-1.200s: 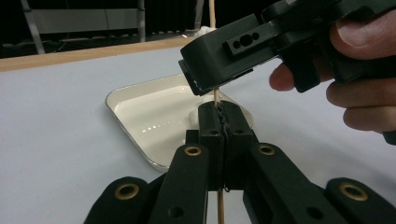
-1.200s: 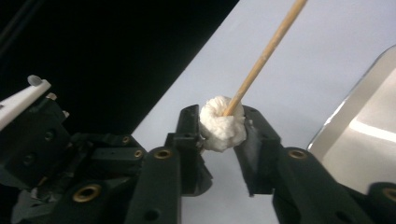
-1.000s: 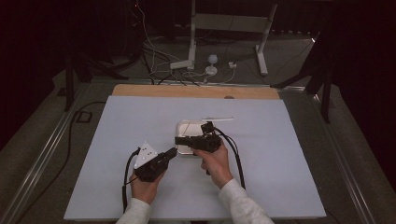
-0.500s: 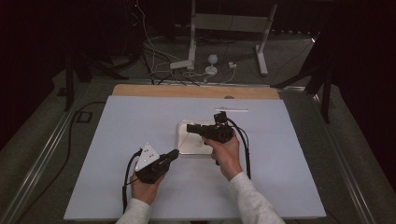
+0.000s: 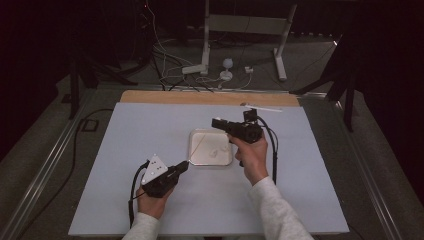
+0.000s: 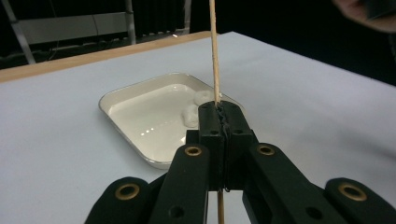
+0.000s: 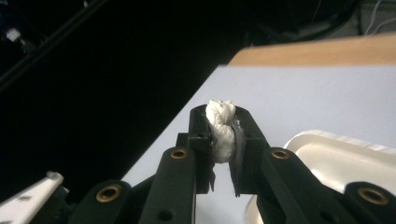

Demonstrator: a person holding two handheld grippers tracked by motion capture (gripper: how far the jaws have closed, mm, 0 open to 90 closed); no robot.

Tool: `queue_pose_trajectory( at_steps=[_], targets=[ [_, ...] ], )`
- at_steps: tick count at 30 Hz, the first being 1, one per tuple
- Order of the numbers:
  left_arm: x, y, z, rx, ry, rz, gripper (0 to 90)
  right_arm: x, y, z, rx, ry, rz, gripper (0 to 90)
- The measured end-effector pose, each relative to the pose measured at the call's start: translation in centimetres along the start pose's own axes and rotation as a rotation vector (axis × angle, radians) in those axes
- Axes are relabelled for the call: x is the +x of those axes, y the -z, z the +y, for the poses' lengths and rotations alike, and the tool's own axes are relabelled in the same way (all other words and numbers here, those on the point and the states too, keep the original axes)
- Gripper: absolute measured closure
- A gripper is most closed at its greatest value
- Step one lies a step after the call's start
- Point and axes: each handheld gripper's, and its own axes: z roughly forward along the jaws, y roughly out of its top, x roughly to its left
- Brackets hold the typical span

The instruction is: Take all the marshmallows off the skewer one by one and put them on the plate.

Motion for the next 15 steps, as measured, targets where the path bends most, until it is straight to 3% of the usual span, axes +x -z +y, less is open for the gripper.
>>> queue_pose_trajectory(
  at_steps=[4, 9, 15],
  targets=[
    [0.1, 0.0, 0.1, -0.012, 0.015, 0.009, 90.0, 0.0, 0.7, 0.2, 0.031, 0.050, -0.030, 80.1],
    [0.0, -0.1, 0.2, -0.013, 0.020, 0.012, 90.0, -0.5, 0.3, -0.4, 0.057, 0.062, -0.042, 79.3],
    [0.3, 0.1, 0.2, -0.019, 0.032, 0.020, 90.0, -0.9, -0.4, -1.2, 0.096, 0.102, -0.090, 78.6]
  ],
)
